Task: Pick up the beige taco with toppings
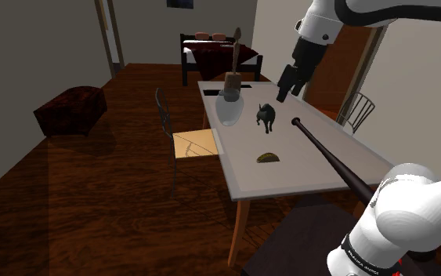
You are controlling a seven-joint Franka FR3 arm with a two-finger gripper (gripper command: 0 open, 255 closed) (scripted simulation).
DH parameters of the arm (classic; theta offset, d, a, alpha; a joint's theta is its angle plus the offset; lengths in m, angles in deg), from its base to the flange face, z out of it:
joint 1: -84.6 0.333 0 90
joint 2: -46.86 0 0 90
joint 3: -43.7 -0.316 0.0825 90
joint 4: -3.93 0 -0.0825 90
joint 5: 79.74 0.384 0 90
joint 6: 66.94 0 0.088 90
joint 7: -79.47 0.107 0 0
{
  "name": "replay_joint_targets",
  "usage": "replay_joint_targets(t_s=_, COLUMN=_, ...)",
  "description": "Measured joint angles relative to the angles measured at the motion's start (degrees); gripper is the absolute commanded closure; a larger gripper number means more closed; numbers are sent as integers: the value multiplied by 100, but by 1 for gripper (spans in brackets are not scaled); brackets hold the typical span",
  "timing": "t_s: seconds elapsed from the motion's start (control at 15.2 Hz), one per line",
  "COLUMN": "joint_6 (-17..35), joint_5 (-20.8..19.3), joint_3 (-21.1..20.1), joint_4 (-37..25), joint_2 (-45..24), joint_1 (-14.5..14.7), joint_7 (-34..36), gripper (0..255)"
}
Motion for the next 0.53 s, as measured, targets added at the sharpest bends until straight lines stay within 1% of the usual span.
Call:
replay_joint_targets(t_s=0.07, joint_6=0, joint_5=0, joint_3=0, joint_4=0, joint_2=0, joint_1=0, joint_7=0, gripper=0)
replay_joint_targets(t_s=0.2, joint_6=177, joint_5=-55, joint_3=145, joint_4=227, joint_2=32, joint_1=29, joint_7=-259, gripper=0)
replay_joint_targets(t_s=0.53, joint_6=778, joint_5=-299, joint_3=755, joint_4=851, joint_2=-4, joint_1=125, joint_7=-1320, gripper=0)
